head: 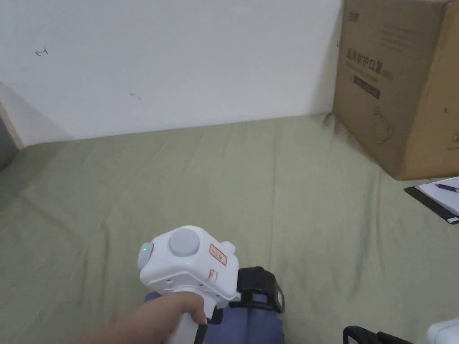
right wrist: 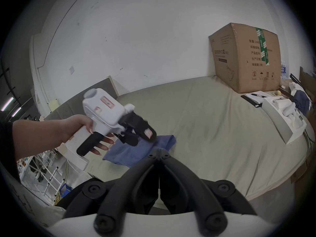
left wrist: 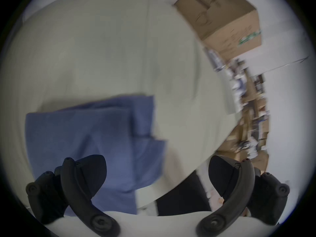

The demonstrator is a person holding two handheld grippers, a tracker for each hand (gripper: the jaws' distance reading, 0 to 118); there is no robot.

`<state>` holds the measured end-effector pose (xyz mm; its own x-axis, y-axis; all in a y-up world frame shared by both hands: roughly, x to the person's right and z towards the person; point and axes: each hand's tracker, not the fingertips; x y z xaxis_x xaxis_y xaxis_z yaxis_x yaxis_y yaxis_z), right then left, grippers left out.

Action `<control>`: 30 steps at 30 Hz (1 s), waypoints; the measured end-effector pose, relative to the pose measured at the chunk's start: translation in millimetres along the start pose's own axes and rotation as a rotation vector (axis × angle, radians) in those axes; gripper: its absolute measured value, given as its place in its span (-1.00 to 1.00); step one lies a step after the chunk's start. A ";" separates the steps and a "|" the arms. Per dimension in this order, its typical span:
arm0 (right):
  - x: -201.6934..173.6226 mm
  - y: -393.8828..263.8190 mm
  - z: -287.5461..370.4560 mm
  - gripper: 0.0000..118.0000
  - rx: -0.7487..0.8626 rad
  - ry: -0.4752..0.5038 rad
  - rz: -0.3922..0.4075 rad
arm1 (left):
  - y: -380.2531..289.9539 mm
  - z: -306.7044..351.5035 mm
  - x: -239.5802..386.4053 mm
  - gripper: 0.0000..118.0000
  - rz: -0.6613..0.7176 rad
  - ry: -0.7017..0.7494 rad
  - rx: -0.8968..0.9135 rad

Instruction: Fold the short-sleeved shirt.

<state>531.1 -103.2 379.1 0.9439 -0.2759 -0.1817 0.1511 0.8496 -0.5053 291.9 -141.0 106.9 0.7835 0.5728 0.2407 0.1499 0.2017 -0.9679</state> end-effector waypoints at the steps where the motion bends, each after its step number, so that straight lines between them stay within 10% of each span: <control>1: 3.0 -0.7 -0.1 -1.00 0.001 -0.002 -0.008 | 0.6 7.8 0.3 0.99 -0.002 -0.029 0.030; 7: 10.2 -0.3 -12.5 -1.00 0.002 0.004 -0.071 | -10.2 65.3 -17.2 0.85 -0.141 0.281 0.180; 11: 7.9 1.6 -19.0 -1.00 0.006 0.019 -0.071 | -29.3 60.0 -38.0 0.01 -0.230 0.426 0.148; 13: 6.8 1.7 -22.0 -1.00 0.000 0.021 -0.062 | -35.0 42.7 -47.6 -0.86 -0.202 0.413 0.095; 30: 0.0 7.3 -15.4 -1.00 -0.011 0.003 -0.058 | -57.5 -58.3 38.5 -0.93 -0.304 -0.021 0.067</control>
<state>527.6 -103.9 362.5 0.9328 -0.3256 -0.1542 0.2021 0.8273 -0.5241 348.6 -176.9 167.6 0.6963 0.4941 0.5206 0.3347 0.4181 -0.8445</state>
